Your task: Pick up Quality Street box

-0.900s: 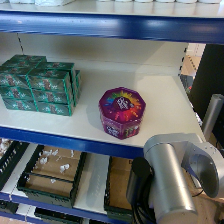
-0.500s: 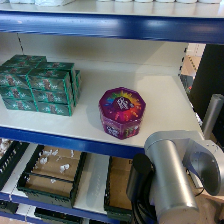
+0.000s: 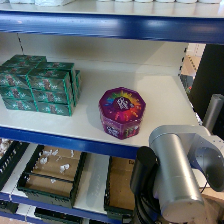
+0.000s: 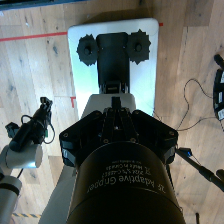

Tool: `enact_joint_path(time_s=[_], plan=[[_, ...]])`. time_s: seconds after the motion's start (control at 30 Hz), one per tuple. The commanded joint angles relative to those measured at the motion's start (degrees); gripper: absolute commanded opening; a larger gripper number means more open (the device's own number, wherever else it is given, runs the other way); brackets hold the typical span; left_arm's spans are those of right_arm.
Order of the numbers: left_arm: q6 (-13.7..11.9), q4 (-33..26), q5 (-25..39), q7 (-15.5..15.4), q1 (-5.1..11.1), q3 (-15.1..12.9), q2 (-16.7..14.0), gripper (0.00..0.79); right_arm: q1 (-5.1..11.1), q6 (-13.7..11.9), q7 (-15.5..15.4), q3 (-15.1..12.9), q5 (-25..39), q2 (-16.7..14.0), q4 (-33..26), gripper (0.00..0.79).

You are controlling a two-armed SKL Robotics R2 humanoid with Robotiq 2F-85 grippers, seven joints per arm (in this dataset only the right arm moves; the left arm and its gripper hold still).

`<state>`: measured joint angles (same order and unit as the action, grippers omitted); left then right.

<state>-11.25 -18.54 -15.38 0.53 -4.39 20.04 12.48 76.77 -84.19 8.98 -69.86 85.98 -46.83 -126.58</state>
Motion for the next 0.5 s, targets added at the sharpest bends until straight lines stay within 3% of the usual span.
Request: enact_joint_path(time_s=[0.03,0.5], plan=[[0.0,0.0,0.0,0.0,0.0,0.0,0.0,0.0,-0.11,-0.1,0.0,0.4,0.1,-0.4,0.0,0.0],[0.0,0.0,0.0,0.0,0.0,0.0,0.0,0.0,-1.16,-1.2,-0.1,4.7,0.9,-2.0,0.0,0.0]])
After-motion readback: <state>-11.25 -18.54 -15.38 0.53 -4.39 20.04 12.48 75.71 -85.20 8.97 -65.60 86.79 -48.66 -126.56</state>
